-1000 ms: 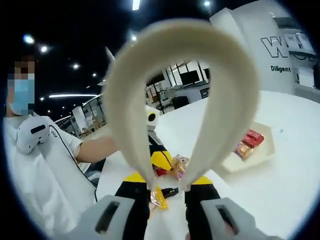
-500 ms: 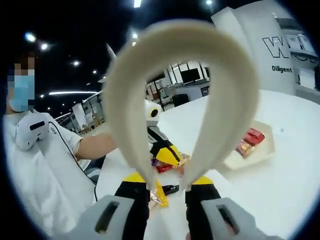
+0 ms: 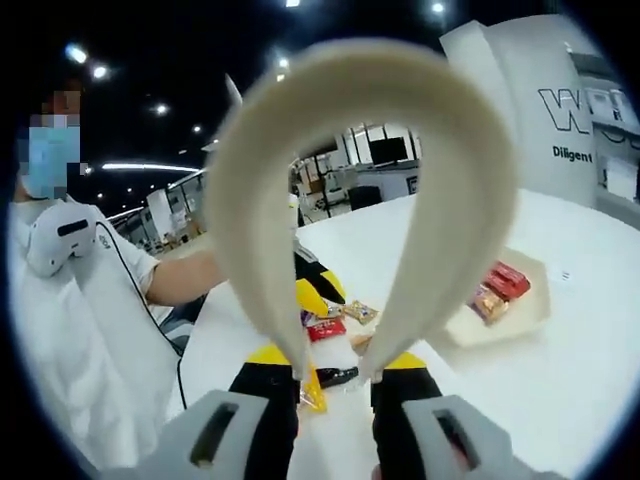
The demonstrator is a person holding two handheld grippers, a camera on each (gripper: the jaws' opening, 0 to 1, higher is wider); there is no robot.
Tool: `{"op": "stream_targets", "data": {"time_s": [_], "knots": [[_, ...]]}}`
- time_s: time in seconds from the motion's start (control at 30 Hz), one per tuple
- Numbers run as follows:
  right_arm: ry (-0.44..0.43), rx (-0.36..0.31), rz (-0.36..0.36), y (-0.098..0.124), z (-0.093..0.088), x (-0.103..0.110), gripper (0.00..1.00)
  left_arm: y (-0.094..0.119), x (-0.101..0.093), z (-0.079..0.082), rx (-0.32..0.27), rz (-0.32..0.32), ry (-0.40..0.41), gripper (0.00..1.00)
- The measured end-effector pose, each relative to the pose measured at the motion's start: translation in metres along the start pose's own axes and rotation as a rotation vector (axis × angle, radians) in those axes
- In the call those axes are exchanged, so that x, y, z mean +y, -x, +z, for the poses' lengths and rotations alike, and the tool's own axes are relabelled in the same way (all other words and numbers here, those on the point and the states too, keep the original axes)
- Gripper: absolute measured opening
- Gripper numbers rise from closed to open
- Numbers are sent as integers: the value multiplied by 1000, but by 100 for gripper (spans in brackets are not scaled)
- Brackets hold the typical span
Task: Place the target food into the container with the food tongs after gripping and lifting it, then release it inside without dropping or visibly crushing the food.
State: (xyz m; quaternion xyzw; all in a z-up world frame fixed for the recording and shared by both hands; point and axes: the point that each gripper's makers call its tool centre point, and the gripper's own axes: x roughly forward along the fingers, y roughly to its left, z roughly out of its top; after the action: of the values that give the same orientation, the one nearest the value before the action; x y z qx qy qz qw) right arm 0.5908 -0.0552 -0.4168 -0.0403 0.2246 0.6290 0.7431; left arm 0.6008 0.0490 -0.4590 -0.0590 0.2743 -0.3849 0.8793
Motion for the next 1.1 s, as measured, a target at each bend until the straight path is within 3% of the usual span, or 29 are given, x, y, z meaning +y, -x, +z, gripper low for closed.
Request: {"op": "stream_targets", "data": {"time_s": [0.1, 0.33, 0.43, 0.53, 0.73, 1.1], "knots": [[21, 4, 0, -1, -1, -1, 22, 10, 2, -2, -26, 35, -50, 24], [45, 7, 4, -5, -2, -1, 22, 36, -4, -8, -64, 52, -68, 29], [54, 5, 9, -7, -1, 0, 22, 48, -3, -5, -103, 97, -163, 36], [73, 6, 11, -9, 0, 0, 22, 54, -7, -8, -112, 110, -200, 46], [108, -1, 21, -14, 1, 0, 23, 65, -11, -11, -150, 136, -283, 56], [157, 19, 44, -22, 0, 0, 23, 81, -14, -19, -189, 158, -301, 66]]}}
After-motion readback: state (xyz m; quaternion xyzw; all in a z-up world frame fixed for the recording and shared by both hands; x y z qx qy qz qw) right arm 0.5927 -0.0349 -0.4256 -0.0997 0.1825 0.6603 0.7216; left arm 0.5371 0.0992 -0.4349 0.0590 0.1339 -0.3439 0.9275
